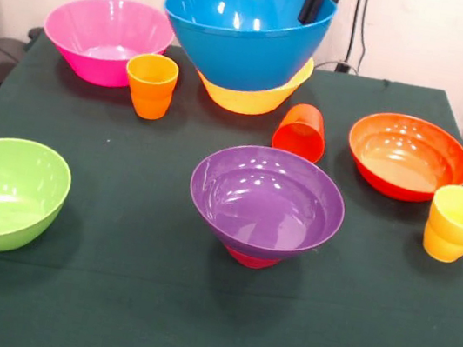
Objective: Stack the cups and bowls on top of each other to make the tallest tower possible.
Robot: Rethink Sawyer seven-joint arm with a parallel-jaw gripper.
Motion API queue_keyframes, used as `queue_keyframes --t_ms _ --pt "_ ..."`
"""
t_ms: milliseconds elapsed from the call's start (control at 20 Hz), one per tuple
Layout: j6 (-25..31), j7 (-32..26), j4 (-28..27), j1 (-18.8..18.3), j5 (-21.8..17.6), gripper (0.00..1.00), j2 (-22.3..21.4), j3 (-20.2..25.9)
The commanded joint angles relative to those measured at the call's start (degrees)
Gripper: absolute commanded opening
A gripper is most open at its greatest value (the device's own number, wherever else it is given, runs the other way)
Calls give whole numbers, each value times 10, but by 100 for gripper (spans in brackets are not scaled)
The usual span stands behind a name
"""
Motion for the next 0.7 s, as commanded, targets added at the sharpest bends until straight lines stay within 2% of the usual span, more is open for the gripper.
queue_keyframes --t_ms 50,300,700 --pt "2 -8 18 19 -51 0 40 -14" --pt "-18 15 7 36 -66 0 63 -25" --pt "-28 19 -2 44 -48 0 76 -20"
